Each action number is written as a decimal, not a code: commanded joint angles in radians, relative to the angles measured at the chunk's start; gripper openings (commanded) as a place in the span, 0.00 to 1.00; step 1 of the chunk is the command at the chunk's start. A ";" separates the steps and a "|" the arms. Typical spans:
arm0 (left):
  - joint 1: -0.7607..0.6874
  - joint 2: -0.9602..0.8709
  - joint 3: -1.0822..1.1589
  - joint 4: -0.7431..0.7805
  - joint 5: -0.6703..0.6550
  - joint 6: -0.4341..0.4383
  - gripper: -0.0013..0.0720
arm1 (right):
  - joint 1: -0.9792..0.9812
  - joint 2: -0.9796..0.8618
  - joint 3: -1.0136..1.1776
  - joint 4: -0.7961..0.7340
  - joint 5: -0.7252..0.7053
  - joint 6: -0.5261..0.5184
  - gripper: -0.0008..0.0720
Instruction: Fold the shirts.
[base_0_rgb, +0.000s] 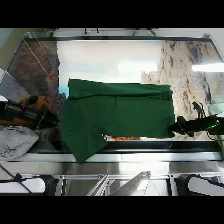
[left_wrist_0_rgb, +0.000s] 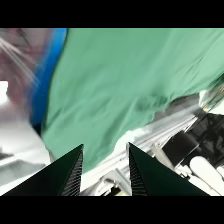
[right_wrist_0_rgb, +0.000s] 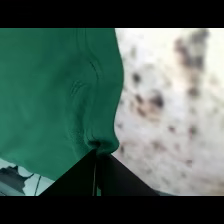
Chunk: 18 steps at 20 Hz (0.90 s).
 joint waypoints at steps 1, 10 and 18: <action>-0.006 0.116 -0.166 0.032 0.067 0.006 0.42 | -0.001 0.001 -0.008 0.059 -0.031 -0.045 0.04; -0.162 0.187 -0.414 0.040 0.306 0.005 0.42 | -0.001 0.001 -0.008 0.061 -0.018 -0.068 0.05; -0.244 0.107 -0.342 -0.028 0.253 0.062 0.42 | -0.001 0.002 -0.008 0.061 0.004 -0.072 0.04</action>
